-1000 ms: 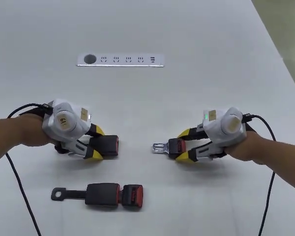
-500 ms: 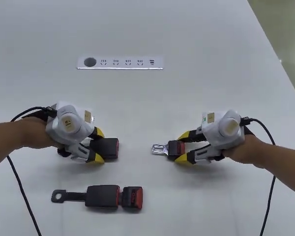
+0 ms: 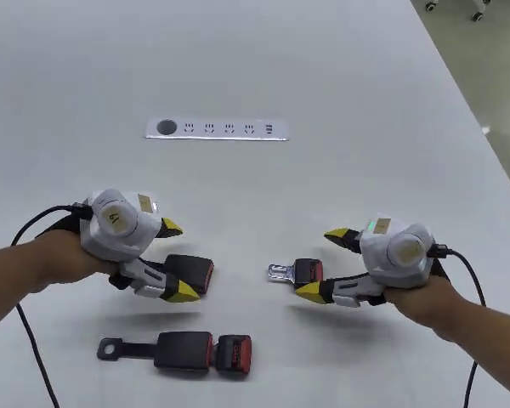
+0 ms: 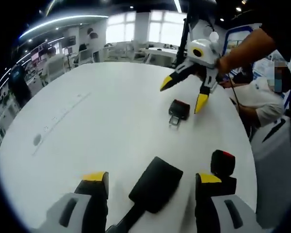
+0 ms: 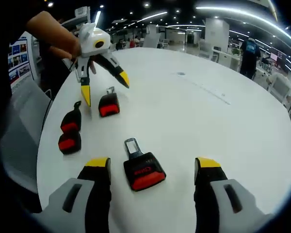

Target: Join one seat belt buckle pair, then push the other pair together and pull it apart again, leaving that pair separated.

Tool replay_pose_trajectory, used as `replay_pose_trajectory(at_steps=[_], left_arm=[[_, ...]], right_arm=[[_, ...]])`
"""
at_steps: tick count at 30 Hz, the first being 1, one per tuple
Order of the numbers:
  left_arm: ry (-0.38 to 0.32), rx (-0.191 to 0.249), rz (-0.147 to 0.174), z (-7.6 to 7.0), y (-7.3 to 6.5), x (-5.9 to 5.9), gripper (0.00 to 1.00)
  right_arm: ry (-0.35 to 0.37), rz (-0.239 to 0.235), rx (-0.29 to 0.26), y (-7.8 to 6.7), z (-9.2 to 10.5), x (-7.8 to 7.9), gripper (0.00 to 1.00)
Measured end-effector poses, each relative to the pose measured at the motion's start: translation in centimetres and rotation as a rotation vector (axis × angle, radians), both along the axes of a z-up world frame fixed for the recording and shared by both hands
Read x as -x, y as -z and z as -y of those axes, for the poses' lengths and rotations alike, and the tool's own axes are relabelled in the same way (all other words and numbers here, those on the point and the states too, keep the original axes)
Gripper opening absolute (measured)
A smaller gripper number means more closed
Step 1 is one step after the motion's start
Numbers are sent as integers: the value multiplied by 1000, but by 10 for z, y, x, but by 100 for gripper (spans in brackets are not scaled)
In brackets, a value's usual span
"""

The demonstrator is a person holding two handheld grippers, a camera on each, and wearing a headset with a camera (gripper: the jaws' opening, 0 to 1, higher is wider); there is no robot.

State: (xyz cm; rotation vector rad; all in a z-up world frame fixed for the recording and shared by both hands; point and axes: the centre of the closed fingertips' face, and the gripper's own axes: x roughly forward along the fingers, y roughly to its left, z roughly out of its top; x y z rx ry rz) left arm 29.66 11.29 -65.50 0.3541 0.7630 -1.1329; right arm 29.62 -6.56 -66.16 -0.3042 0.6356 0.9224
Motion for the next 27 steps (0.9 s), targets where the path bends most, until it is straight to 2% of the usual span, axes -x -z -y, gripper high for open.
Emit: replay_pose_trajectory(at_steps=[1, 2, 5, 6, 7, 8, 9, 12, 16, 20, 22, 23, 24, 26, 27], left_arm=[[-19, 3, 21, -3, -2, -3, 79], [-34, 4, 27, -4, -4, -3, 81], [-102, 5, 33, -13, -7, -4, 88], [-114, 7, 48, -15, -9, -5, 90], [-141, 22, 84, -16, -14, -8, 91], [-171, 35, 92, -18, -18, -9, 91], [-226, 64, 87, -21, -23, -11, 91], [-304, 103, 78, -30, -25, -12, 97], [-347, 111, 73, -38, -28, -2, 100], [-383, 127, 87, -44, -38, 8, 100], [-422, 144, 117, -51, -45, 8, 100], [-445, 156, 150, -56, -50, 8, 100], [-453, 165, 160, -58, -51, 9, 100], [-463, 170, 144, -62, -52, 17, 100], [-468, 163, 141, -63, -54, 22, 100]], right_arm=[[25, 14, 13, -2, 2, 0, 71], [37, 16, 13, -3, 3, 0, 73], [118, 62, -11, -15, 2, -2, 81], [141, 63, -6, -17, 3, -1, 84], [167, 58, -16, -19, 3, 1, 86], [180, 68, -17, -21, 3, 1, 88], [213, 78, -24, -24, 5, 1, 89], [284, 84, -59, -30, 6, 1, 92], [300, 114, -57, -35, 3, 6, 93], [321, 125, -63, -39, 1, 11, 94], [329, 130, -72, -44, -3, 18, 94], [330, 134, -73, -44, -4, 20, 94], [332, 139, -76, -43, -5, 23, 94], [330, 141, -78, -43, -5, 23, 95], [326, 147, -74, -43, -7, 29, 96]])
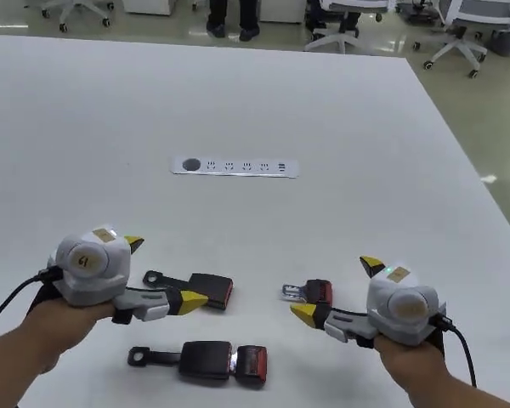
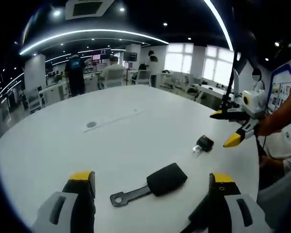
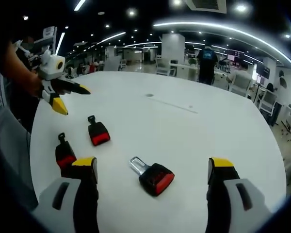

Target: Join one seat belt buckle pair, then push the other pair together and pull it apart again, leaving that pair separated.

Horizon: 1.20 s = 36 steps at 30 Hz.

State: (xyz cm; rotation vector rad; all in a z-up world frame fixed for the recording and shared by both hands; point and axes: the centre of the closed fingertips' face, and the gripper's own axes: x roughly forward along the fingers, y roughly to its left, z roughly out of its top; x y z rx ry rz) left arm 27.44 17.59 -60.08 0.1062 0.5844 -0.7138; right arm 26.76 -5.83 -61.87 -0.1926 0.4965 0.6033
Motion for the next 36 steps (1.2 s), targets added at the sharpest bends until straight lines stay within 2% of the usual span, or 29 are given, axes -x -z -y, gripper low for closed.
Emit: replay_pose_trajectory(at_steps=[4, 6, 8, 10, 12, 13, 20, 22, 29, 32, 36], left_arm=[[-32, 35, 19, -14, -4, 9, 100], [-41, 23, 38, -20, -7, 16, 100], [-56, 60, 52, -21, -18, 26, 100], [-66, 54, 56, -29, -19, 30, 100], [-84, 78, 57, -35, -21, 36, 100], [-89, 85, 67, -37, -22, 40, 100], [-93, 87, 66, -41, -27, 72, 100], [-84, 88, 75, -48, -29, 76, 100], [-64, 96, 93, -50, -38, 97, 100], [-69, 110, 101, -56, -43, 106, 100], [-66, 102, 106, -65, -43, 115, 100]], right_arm=[[0, 11, -3, -5, -6, 15, 97], [-1, 15, -6, -8, -7, 22, 97], [0, 22, -11, -12, -11, 29, 98], [3, 35, -14, -19, -13, 35, 99], [5, 38, -18, -24, -14, 43, 99], [4, 41, -18, -26, -15, 48, 99], [7, 60, -20, -29, -12, 69, 100], [1, 60, -7, -29, -13, 78, 100], [5, 73, -4, -34, -8, 102, 100], [4, 80, 5, -37, -6, 110, 100], [14, 95, 7, -40, -1, 116, 100]])
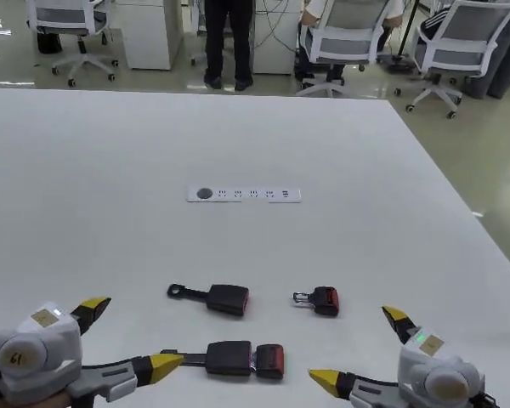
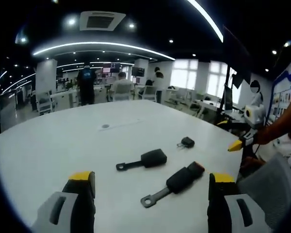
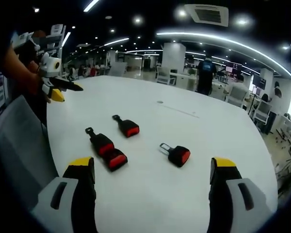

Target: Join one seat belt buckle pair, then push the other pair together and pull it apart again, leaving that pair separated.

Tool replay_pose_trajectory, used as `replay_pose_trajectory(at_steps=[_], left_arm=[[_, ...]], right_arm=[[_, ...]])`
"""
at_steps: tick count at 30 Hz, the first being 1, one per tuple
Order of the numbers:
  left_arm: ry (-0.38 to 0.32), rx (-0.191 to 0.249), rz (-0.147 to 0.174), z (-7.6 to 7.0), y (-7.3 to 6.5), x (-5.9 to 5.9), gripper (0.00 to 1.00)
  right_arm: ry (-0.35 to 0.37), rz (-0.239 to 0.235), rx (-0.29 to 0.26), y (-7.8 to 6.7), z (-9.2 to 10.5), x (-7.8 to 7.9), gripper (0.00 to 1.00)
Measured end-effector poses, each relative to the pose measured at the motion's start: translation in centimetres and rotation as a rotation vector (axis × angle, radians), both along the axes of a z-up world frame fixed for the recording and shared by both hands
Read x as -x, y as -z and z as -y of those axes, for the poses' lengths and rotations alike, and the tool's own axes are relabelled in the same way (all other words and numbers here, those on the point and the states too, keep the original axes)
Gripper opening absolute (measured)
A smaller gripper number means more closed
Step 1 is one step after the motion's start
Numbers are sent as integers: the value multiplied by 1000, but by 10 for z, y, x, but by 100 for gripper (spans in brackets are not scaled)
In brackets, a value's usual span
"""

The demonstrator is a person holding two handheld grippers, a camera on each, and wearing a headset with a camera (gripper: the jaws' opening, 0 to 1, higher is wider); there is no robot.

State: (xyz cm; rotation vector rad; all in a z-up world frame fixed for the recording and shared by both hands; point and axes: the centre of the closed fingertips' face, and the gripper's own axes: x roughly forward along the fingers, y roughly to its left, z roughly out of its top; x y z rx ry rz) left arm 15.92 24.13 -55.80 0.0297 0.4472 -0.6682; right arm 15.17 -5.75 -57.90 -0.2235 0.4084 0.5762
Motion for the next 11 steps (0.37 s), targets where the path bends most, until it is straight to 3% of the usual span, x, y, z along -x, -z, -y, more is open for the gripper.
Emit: replay_pose_trajectory(at_steps=[5, 11], left_arm=[[31, -8, 4, -5, -1, 10, 100], [39, 18, 9, -9, -10, 14, 100]], right_arm=[[13, 11, 3, -4, 2, 8, 100], [22, 10, 7, -6, 6, 10, 100]])
